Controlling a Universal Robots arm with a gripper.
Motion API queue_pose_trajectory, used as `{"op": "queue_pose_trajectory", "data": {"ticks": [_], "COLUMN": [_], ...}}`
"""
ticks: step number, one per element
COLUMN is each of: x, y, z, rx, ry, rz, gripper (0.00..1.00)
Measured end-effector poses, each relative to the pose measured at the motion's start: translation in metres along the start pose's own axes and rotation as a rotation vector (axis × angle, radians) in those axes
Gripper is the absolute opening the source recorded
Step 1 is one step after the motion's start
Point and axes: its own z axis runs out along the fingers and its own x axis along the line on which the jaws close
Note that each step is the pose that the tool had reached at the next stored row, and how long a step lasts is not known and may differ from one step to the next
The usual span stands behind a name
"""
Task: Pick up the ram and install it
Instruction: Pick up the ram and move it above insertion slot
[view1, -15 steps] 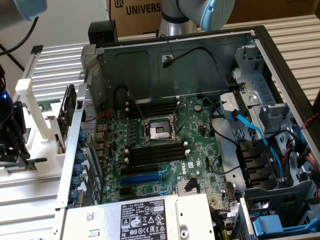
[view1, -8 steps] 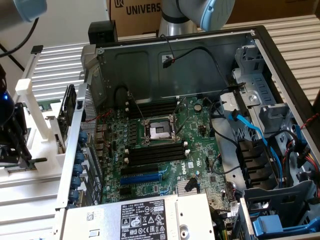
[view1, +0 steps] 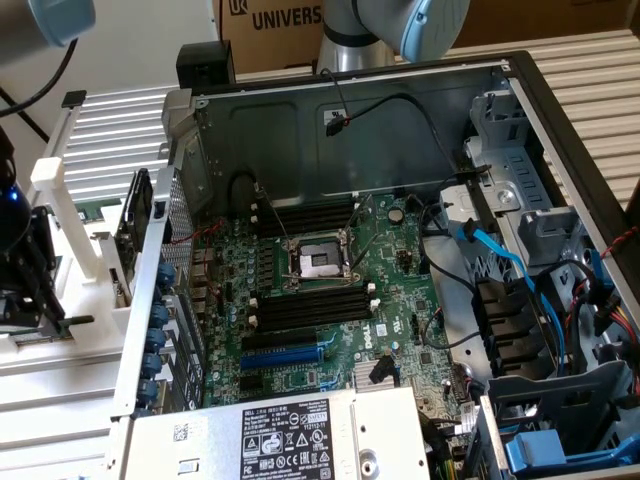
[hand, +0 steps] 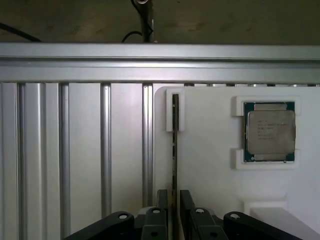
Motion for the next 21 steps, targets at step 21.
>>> {"op": "queue_pose_trajectory", "data": {"ticks": [21], "x": [-0.0005], "y": [0.0000], "z": [0.0008], "rx": [-0.0001], "ry": [-0.0037], "rz": [-0.001], "gripper": [0.12]}}
